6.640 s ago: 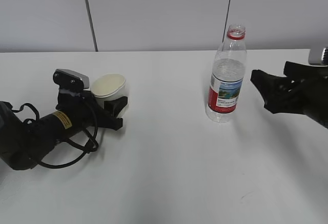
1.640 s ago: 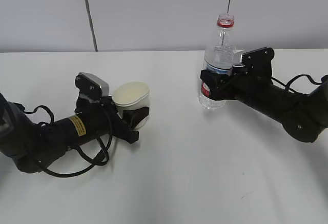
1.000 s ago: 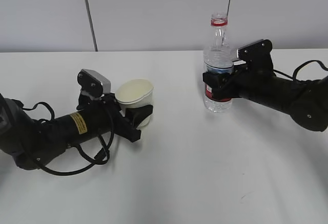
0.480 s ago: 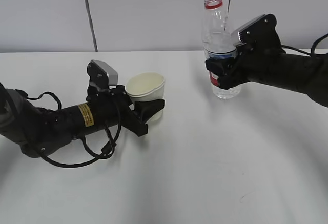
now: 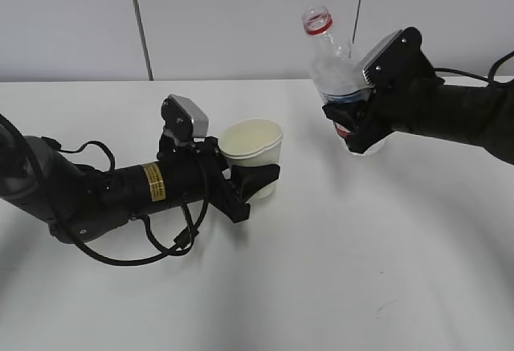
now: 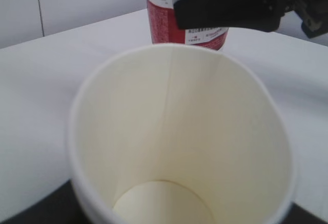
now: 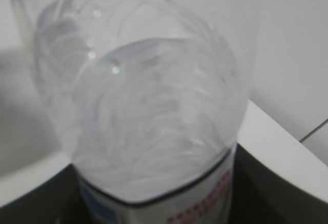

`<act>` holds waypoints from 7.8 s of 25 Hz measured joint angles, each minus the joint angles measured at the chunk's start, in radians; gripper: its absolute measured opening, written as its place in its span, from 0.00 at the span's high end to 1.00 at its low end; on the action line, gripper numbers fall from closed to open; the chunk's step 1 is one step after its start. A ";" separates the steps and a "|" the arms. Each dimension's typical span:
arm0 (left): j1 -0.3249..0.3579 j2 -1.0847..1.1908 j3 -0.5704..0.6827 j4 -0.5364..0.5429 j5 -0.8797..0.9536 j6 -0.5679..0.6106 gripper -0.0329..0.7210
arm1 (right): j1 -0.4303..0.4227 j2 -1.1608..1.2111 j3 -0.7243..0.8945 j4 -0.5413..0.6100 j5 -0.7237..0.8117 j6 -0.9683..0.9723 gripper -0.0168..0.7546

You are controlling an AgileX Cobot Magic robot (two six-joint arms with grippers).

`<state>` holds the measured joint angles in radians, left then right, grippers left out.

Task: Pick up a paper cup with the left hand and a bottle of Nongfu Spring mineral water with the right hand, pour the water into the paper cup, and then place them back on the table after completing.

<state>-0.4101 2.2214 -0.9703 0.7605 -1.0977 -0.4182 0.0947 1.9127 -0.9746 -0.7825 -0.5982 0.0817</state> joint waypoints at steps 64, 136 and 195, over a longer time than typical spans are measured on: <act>-0.024 -0.053 -0.001 0.013 0.006 -0.053 0.46 | 0.000 -0.024 -0.096 0.067 0.069 -0.774 0.45; -0.024 -0.053 -0.001 0.055 0.007 -0.057 0.46 | 0.000 -0.024 -0.115 0.094 0.067 -1.146 0.45; -0.024 -0.053 -0.001 0.043 0.014 -0.057 0.46 | 0.000 -0.024 -0.112 0.095 0.067 -1.062 0.45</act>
<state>-0.4343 2.1683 -0.9714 0.8036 -1.0835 -0.4753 0.0947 1.8887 -1.0866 -0.6871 -0.5315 -0.9798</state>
